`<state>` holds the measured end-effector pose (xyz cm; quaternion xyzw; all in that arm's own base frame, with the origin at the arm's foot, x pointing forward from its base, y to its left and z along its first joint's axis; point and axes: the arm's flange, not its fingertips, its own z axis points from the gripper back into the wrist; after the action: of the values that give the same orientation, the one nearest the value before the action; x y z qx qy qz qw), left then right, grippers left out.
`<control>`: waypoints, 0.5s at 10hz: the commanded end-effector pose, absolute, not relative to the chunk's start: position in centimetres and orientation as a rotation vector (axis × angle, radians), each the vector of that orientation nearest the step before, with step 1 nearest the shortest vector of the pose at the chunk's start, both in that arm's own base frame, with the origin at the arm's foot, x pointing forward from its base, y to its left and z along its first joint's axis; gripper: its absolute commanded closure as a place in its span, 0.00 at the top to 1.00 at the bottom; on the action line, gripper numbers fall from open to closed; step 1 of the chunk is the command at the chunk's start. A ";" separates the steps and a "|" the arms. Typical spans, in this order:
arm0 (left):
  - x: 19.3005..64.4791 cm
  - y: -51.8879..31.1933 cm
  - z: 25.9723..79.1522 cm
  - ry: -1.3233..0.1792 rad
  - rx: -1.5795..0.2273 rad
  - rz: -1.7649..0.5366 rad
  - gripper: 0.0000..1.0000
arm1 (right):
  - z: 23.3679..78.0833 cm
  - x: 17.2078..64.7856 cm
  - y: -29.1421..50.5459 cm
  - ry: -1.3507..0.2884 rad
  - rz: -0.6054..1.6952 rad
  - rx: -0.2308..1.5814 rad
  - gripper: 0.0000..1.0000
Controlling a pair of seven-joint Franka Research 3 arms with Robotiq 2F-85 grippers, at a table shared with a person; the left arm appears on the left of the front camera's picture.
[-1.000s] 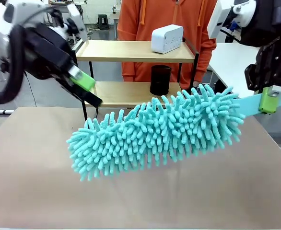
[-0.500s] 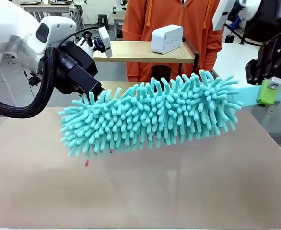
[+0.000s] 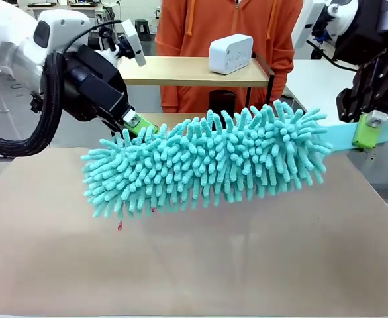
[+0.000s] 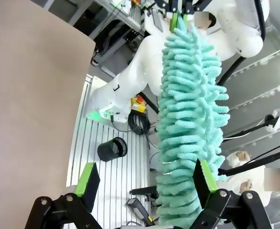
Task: Clean the shelf.
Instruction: Hand the Duster back to the human.
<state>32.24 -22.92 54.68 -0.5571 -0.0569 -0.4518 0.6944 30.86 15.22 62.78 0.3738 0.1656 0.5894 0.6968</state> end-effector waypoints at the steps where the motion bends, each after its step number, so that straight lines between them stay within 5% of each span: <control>1: 32.5 -22.6 55.0 -0.097 -1.350 -0.981 1.00 | 62.5 30.9 14.8 0.372 1.305 0.815 0.12; 5: 30.9 -22.1 55.9 -0.050 -1.416 -1.050 1.00 | 62.2 31.5 14.6 0.343 1.298 0.864 0.12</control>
<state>31.30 -22.54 55.28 -0.6083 -0.0211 -0.4537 0.6509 31.26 14.83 62.38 0.3739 0.1671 0.5835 0.7013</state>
